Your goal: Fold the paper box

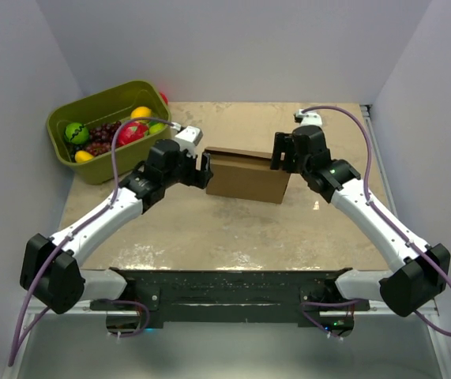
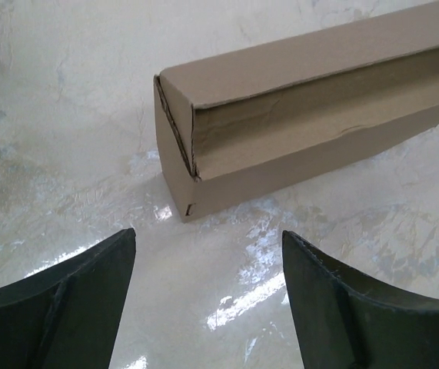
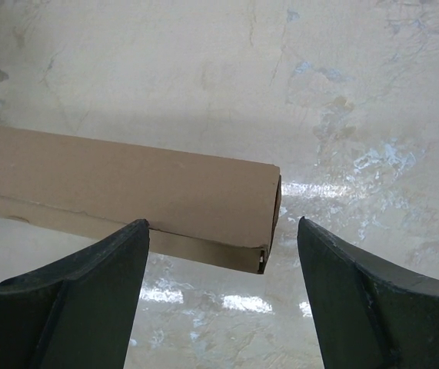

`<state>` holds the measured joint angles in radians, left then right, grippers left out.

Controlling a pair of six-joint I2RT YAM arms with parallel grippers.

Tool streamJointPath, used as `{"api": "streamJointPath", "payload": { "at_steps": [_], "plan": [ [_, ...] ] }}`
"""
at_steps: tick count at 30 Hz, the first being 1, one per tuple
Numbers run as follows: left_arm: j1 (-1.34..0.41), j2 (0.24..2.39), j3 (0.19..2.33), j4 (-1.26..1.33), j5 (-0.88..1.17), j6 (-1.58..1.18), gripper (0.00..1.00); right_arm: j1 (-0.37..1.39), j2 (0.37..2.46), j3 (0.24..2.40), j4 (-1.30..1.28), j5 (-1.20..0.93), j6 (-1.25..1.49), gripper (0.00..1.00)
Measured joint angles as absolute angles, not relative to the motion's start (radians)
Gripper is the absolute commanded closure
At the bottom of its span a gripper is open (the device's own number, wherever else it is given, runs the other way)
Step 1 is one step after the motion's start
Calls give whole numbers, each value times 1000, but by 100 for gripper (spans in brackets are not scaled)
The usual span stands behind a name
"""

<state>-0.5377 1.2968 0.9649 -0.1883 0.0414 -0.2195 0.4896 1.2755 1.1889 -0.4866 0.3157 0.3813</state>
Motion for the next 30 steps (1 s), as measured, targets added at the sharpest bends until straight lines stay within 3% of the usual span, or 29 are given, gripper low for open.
{"api": "streamJointPath", "payload": {
  "at_steps": [14,22,30],
  "plan": [
    [-407,1296,1115,-135,197,-264,21,481,1269,1206,-493,323,381,20],
    [-391,1431,1127,-75,238,-299,46,477,1271,1197,-483,323,381,28],
    [-391,1452,1082,14,273,-332,62,477,1262,1119,-422,323,391,39]
  ]
}}
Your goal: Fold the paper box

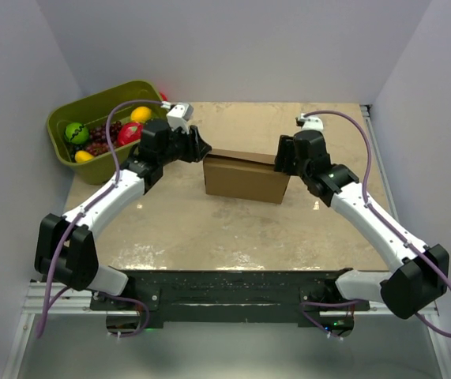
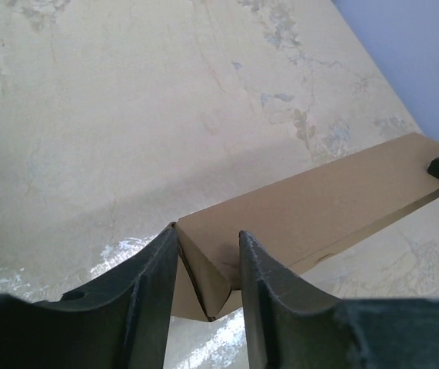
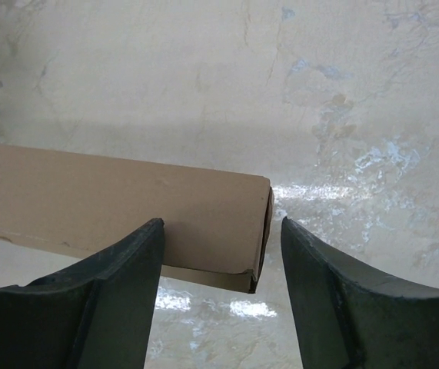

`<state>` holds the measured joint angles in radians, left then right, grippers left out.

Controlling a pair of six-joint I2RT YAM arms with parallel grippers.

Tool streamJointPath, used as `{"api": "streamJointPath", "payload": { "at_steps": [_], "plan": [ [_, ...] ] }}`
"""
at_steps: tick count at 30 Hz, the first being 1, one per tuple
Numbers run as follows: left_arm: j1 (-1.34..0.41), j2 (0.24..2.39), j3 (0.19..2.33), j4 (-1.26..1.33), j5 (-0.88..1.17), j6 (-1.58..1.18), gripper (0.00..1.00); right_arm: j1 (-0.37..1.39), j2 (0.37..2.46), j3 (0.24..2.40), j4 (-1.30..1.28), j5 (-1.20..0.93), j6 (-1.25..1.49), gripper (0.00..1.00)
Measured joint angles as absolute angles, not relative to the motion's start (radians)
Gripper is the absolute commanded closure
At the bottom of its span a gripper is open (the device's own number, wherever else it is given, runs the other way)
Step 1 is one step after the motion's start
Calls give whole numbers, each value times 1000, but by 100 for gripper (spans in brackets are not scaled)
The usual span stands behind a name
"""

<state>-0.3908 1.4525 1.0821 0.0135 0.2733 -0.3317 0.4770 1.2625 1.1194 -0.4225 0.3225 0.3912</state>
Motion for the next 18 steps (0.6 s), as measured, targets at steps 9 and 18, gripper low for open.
{"api": "streamJointPath", "payload": {
  "at_steps": [9,18],
  "plan": [
    [-393,1440,1011,93,286,-355,66,478,1255,1087,-379,318,404,48],
    [-396,1425,956,143,282,-359,67,477,1248,1066,-365,318,405,47]
  ]
}}
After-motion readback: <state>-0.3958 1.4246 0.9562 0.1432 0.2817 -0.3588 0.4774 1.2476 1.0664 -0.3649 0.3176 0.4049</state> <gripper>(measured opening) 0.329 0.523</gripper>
